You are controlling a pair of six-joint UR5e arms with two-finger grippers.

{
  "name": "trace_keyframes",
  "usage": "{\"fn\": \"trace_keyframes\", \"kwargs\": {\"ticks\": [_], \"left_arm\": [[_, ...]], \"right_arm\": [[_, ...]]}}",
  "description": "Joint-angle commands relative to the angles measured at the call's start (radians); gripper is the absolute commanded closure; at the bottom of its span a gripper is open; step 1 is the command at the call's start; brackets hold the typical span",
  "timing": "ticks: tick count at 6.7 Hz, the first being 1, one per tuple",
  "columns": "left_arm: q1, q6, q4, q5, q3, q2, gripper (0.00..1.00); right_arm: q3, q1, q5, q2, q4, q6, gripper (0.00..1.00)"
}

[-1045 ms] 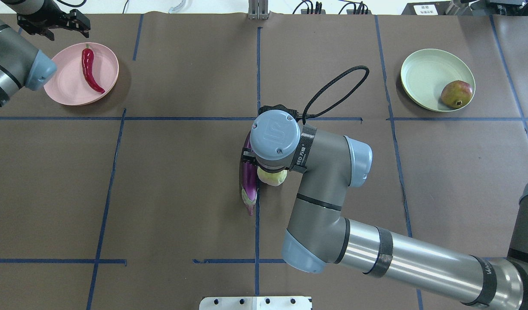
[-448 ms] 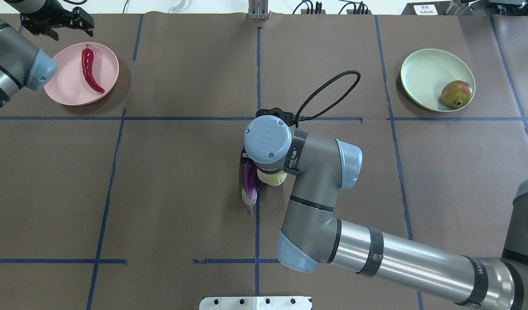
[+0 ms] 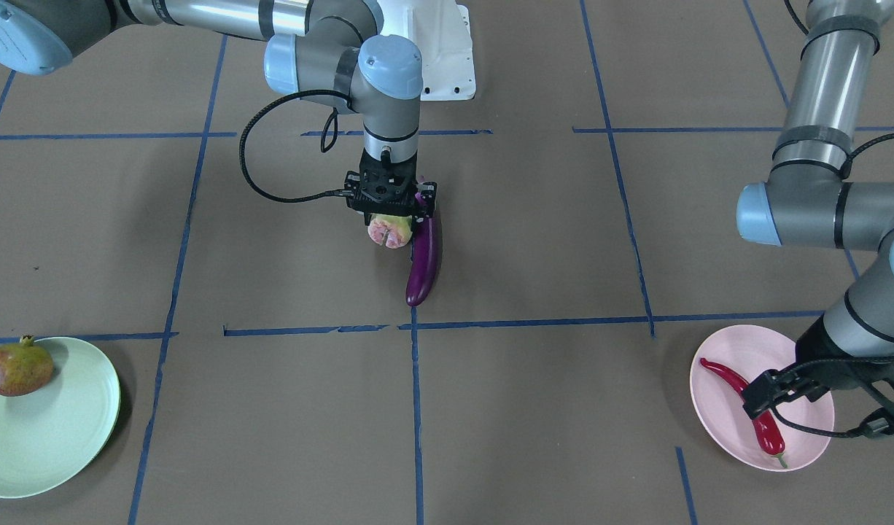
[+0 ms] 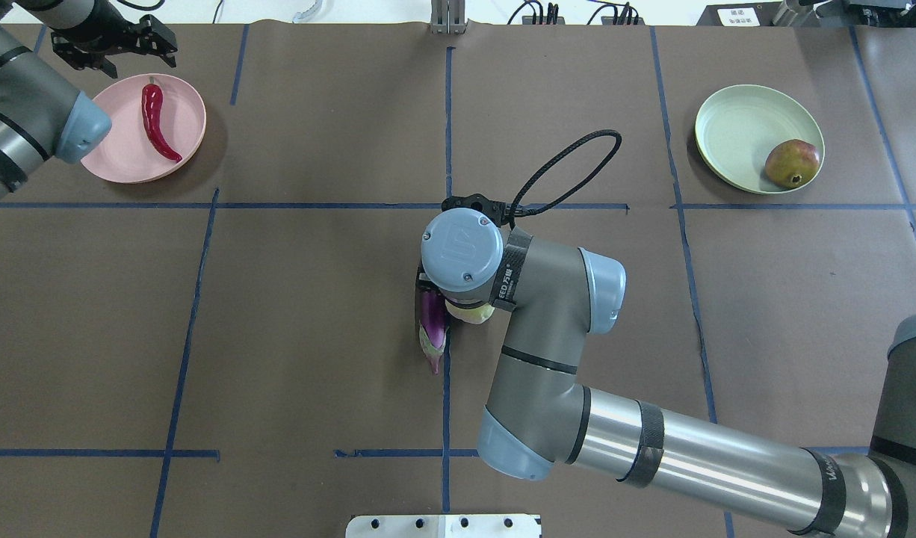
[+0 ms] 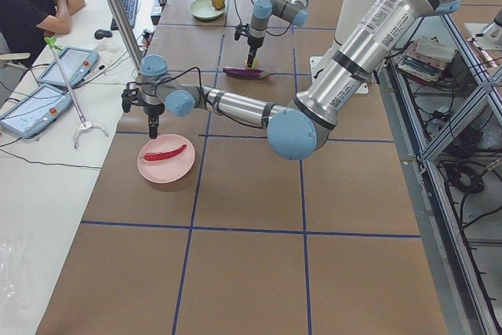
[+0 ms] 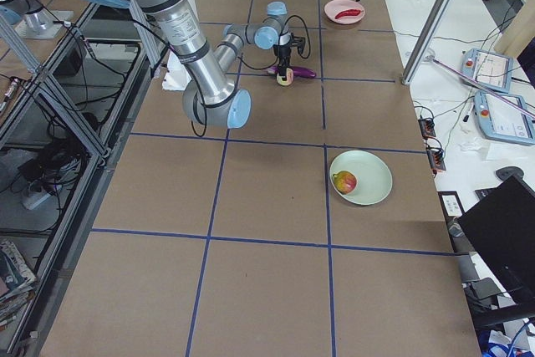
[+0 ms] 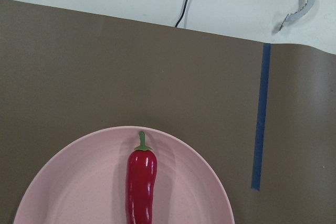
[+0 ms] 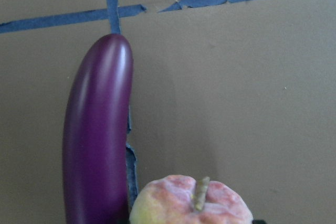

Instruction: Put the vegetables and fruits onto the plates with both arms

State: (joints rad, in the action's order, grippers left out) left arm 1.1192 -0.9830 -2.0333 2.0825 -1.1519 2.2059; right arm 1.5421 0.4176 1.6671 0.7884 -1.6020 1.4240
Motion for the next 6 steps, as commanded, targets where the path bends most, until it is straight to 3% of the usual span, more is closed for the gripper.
{"fn": "trace_keyframes", "kwargs": {"ticks": [1,3,5,6], "left_arm": [[-0.123,-0.193,-0.005,-0.005,-0.055,0.021,0.0],[-0.267,-0.201,-0.005,-0.025,-0.164,0.029,0.0],[-0.349,-0.209,-0.002,-0.073,-0.201,0.069,0.0],[-0.354,-0.207,-0.002,-0.064,-0.248,0.069,0.0]], "right_arm": [[0.054,0.029,0.003,0.014,-0.01,-0.003,0.93],[0.192,0.198,0.058,0.127,-0.012,-0.099,0.95],[0.178,0.362,0.095,0.173,-0.01,-0.259,0.95],[0.089,0.456,0.098,0.181,-0.001,-0.33,0.95]]}}
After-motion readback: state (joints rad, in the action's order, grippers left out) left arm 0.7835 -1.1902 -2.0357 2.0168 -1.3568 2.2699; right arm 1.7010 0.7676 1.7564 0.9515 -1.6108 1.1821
